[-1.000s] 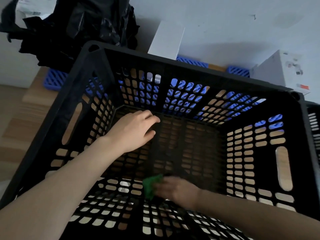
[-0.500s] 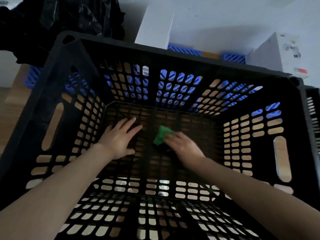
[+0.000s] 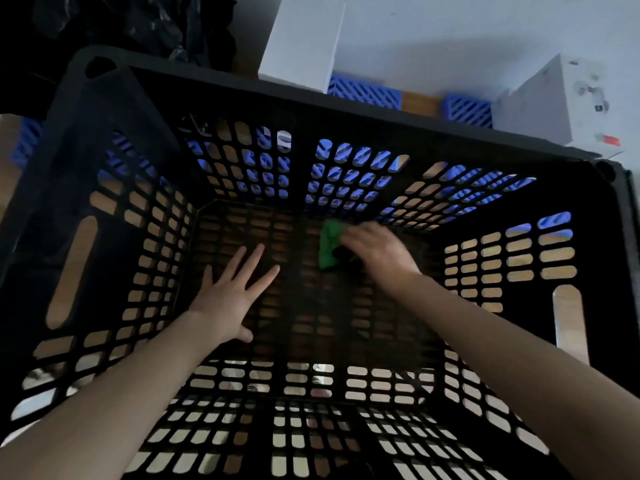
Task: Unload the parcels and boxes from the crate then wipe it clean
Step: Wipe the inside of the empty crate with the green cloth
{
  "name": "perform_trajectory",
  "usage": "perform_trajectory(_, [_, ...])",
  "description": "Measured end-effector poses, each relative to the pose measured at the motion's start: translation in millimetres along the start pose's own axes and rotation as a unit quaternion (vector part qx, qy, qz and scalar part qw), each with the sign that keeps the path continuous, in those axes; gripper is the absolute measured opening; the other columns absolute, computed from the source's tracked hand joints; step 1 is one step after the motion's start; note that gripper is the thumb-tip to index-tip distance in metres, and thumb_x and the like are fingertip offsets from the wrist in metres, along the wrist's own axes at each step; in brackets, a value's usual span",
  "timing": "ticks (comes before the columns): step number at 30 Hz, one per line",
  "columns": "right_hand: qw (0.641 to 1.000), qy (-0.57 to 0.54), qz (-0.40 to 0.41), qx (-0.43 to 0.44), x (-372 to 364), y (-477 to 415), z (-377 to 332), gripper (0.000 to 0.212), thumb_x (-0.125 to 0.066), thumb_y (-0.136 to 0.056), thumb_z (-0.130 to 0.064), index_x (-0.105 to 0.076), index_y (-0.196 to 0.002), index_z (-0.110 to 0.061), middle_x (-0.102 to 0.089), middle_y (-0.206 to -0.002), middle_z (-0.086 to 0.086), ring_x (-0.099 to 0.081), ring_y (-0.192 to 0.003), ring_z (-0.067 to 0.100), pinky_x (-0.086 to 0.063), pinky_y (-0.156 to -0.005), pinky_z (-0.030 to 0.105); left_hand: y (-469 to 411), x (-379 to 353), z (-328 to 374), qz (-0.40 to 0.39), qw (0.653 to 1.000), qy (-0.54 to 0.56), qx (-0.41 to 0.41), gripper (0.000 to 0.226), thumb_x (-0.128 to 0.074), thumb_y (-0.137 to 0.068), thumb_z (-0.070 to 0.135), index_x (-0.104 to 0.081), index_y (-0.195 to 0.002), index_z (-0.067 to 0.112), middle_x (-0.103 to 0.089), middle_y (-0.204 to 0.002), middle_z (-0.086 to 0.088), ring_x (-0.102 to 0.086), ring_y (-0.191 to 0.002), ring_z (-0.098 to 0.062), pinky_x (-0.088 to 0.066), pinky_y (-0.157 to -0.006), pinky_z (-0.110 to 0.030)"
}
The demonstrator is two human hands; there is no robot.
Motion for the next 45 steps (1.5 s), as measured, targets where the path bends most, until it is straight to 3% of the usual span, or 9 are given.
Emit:
perform_trajectory(4, [0.995,-0.003,0.001,-0.095,-9.1,10.2,-14.7,0.041,-0.065,-0.077,0.006,-0.067,-0.116,-0.003,-0.063,-0.122,0.018,-0.061,-0.101,0.04,-0.053,-0.087,0.047,-1.2,-0.9,-2.7,0.002,1.0,0.013,-0.007,0.128,-0.079,-0.074,0.046,0.026,-0.146,0.042,0.055,-0.141,0.003,0.035,-0.142,-0.027,-0.004,-0.116,-0.063])
perform_trajectory(11, [0.959,-0.07,-0.179,0.21,-28.5,126.9,-112.9,0.025,-0.05,-0.094,-0.02,-0.059,-0.118,-0.022,-0.058,-0.124,-0.002,-0.059,-0.103,0.027,-0.053,-0.082,0.035,-4.6,-0.1,-3.9,0.0,0.999,0.033,-0.014,0.128,-0.082,-0.072,0.044,0.021,-0.148,0.042,0.059,-0.136,0.006,0.035,-0.142,-0.025,-0.005,-0.116,-0.064])
perform_trajectory(15, [0.946,-0.03,-0.163,0.279,-19.4,91.1,-82.9,0.021,-0.058,-0.092,-0.018,-0.064,-0.112,-0.019,-0.061,-0.121,0.003,-0.059,-0.102,0.024,-0.052,-0.081,0.035,-5.1,-0.6,-4.9,0.011,0.999,0.037,-0.02,0.129,-0.082,-0.071,0.045,0.021,-0.148,0.042,0.06,-0.134,0.007,0.035,-0.142,-0.025,-0.005,-0.116,-0.065])
perform_trajectory(20, [0.999,0.022,-0.025,0.036,-0.3,-1.1,-11.3,0.027,-0.058,-0.078,-0.001,-0.07,-0.102,-0.004,-0.066,-0.108,0.019,-0.063,-0.093,0.039,-0.056,-0.08,0.044,-4.1,-1.4,-5.1,0.018,0.999,0.047,-0.015,0.128,-0.082,-0.071,0.042,0.019,-0.149,0.043,0.052,-0.144,0.004,0.035,-0.142,-0.024,-0.004,-0.117,-0.064])
perform_trajectory(24, [0.993,0.017,-0.016,-0.119,-2.6,-11.0,-7.3,0.037,-0.065,-0.075,0.007,-0.067,-0.11,-0.003,-0.061,-0.115,0.021,-0.057,-0.098,0.043,-0.052,-0.08,0.052,-3.1,1.9,-4.3,0.015,0.999,0.048,-0.016,0.127,-0.083,-0.072,0.04,0.017,-0.15,0.041,0.049,-0.147,0.003,0.034,-0.143,-0.025,-0.006,-0.116,-0.065])
perform_trajectory(31, [0.96,-0.045,-0.225,0.159,-14.3,113.1,-93.2,0.028,-0.067,-0.079,-0.021,-0.062,-0.105,-0.028,-0.058,-0.118,-0.003,-0.057,-0.098,0.022,-0.053,-0.079,0.029,-1.4,4.3,-4.0,0.017,0.998,0.054,-0.017,0.129,-0.085,-0.069,0.039,0.014,-0.152,0.039,0.045,-0.15,0.001,0.031,-0.144,-0.027,-0.008,-0.115,-0.067])
perform_trajectory(35, [0.944,-0.005,-0.215,0.252,-6.4,104.2,-79.1,0.015,-0.058,-0.088,-0.025,-0.063,-0.101,-0.027,-0.06,-0.113,-0.003,-0.057,-0.101,0.019,-0.051,-0.079,0.029,-2.0,2.3,-3.3,0.02,0.998,0.05,-0.016,0.129,-0.085,-0.069,0.04,0.015,-0.151,0.04,0.046,-0.149,0.001,0.031,-0.144,-0.027,-0.008,-0.114,-0.067])
perform_trajectory(39, [0.996,0.025,-0.061,0.063,2.9,21.6,-17.4,0.026,-0.076,-0.069,-0.002,-0.072,-0.094,-0.006,-0.067,-0.104,0.018,-0.064,-0.089,0.037,-0.057,-0.076,0.04,-3.1,-0.4,-3.5,0.025,0.998,0.056,-0.011,0.129,-0.084,-0.069,0.039,0.016,-0.151,0.041,0.045,-0.15,0.002,0.033,-0.143,-0.026,-0.006,-0.114,-0.066])
perform_trajectory(45, [0.992,0.036,-0.05,-0.109,-3.6,6.1,-13.6,0.035,-0.066,-0.074,0.003,-0.067,-0.108,-0.005,-0.061,-0.115,0.018,-0.057,-0.096,0.041,-0.054,-0.078,0.047,-4.7,-2.9,-4.1,0.031,0.998,0.057,-0.011,0.13,-0.085,-0.068,0.04,0.016,-0.15,0.042,0.046,-0.149,0.004,0.033,-0.143,-0.026,-0.006,-0.114,-0.066])
Point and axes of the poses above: each hand's wrist, its own y-axis away from the middle knuckle, its own x-axis out of the back of the hand, z = x × y, the point moved 2 cm from there along -y, towards the middle knuckle
